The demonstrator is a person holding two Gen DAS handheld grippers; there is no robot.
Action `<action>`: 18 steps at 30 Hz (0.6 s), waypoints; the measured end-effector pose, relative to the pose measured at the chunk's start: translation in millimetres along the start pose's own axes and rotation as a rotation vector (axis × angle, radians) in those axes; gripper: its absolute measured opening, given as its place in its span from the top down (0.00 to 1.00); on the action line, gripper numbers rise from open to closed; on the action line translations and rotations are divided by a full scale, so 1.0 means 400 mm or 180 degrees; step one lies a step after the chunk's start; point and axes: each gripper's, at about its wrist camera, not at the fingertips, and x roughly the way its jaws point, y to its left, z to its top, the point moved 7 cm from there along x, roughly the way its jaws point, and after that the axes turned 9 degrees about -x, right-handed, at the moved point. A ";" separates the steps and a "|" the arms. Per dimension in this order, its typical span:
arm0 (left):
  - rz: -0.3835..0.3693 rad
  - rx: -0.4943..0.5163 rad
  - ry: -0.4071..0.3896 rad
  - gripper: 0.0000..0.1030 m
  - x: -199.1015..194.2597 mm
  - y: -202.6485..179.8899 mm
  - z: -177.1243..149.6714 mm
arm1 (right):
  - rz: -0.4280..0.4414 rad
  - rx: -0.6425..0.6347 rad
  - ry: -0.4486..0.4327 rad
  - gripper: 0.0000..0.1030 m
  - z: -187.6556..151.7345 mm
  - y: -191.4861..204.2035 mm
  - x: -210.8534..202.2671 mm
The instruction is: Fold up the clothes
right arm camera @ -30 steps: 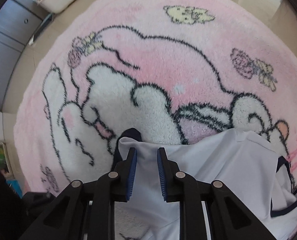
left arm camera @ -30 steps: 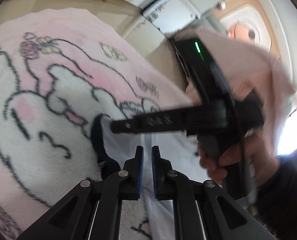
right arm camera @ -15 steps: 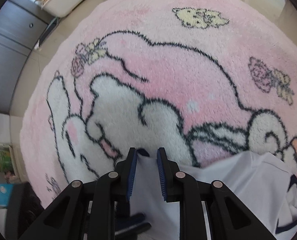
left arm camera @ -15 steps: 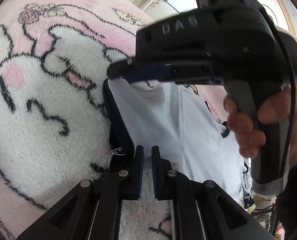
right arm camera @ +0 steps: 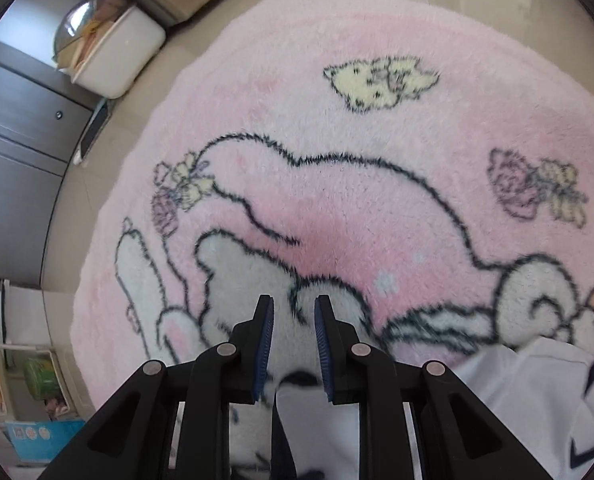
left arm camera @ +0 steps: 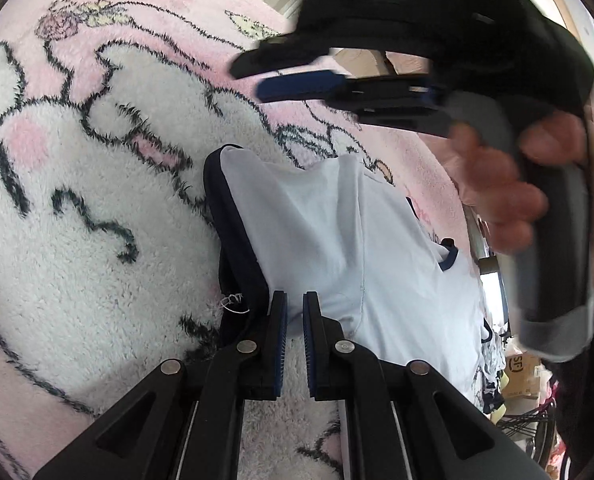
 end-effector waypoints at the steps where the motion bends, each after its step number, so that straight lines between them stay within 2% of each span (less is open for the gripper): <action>1: 0.0009 0.0003 -0.0001 0.94 0.000 -0.001 0.001 | -0.0049 -0.0068 -0.0014 0.81 -0.011 -0.002 -0.020; 5: 0.0034 -0.0013 0.0005 0.94 -0.003 0.001 0.005 | -0.0316 -0.0304 -0.0018 0.81 -0.061 -0.055 -0.109; 8: 0.0046 -0.0029 0.0006 0.93 -0.012 -0.001 0.009 | -0.0257 -0.0184 -0.0046 0.81 -0.129 -0.102 -0.139; 11: 0.0016 -0.0001 -0.0010 0.93 -0.023 -0.011 0.023 | -0.0320 -0.0002 -0.0102 0.81 -0.178 -0.163 -0.146; 14: -0.0253 0.0037 -0.0156 0.93 -0.064 -0.059 0.057 | -0.0380 0.0133 -0.0155 0.81 -0.214 -0.210 -0.145; 18: -0.0681 -0.0100 -0.0316 0.93 -0.082 -0.089 0.106 | -0.0252 0.0227 -0.0325 0.81 -0.221 -0.222 -0.150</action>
